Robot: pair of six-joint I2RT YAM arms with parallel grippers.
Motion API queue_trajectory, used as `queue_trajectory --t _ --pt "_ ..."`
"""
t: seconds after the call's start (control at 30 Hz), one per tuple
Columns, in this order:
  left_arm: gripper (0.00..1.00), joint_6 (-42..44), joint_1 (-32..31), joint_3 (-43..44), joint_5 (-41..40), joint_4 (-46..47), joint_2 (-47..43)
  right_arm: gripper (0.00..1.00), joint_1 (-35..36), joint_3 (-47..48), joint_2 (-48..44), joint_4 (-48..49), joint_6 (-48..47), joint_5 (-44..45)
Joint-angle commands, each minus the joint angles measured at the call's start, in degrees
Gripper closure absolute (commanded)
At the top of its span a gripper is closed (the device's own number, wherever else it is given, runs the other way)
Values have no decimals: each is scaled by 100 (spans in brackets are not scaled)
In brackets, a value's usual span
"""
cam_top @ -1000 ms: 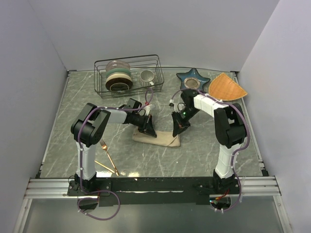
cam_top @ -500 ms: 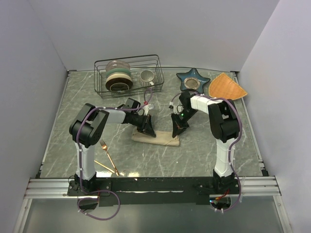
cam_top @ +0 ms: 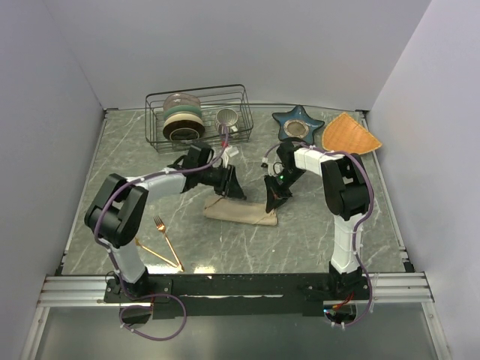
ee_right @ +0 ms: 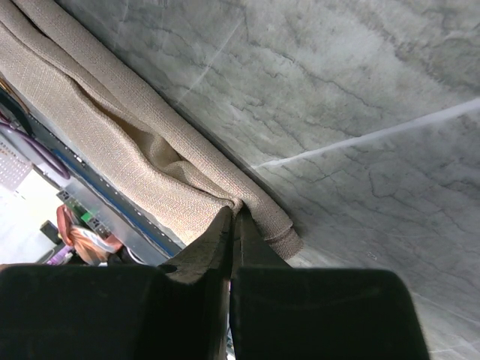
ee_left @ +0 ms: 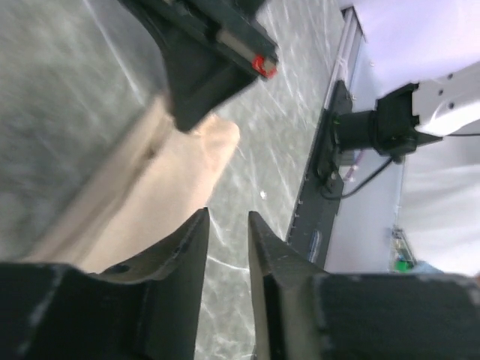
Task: Fold the napkin into a case and place the utensils inside
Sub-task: Smooth out the smaller rectangle-folded napkin at the center of the board.
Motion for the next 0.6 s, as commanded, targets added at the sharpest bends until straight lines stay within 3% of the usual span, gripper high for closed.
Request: queue_trajectory --t 0.0,0.37,0.43,0.47,0.53,0.57 --pt "70 -745 -227 -513 214 616 318 100 22 -143 195 379 -100 639" --pt "84 -1115 -51 -207 -102 459 1733 98 -4 -2 38 169 -196 551" --pt "85 -1106 -17 -189 -111 388 1786 91 -22 155 -172 46 -223 306" --pt "85 -1133 -16 -206 -154 389 1786 81 -66 208 -269 -86 -205 235" --pt "87 -1124 -16 -207 -181 380 1786 71 -92 445 -576 -253 -249 77" --pt "87 -1124 -8 -207 -190 380 1760 58 -127 507 -691 -358 -249 -55"
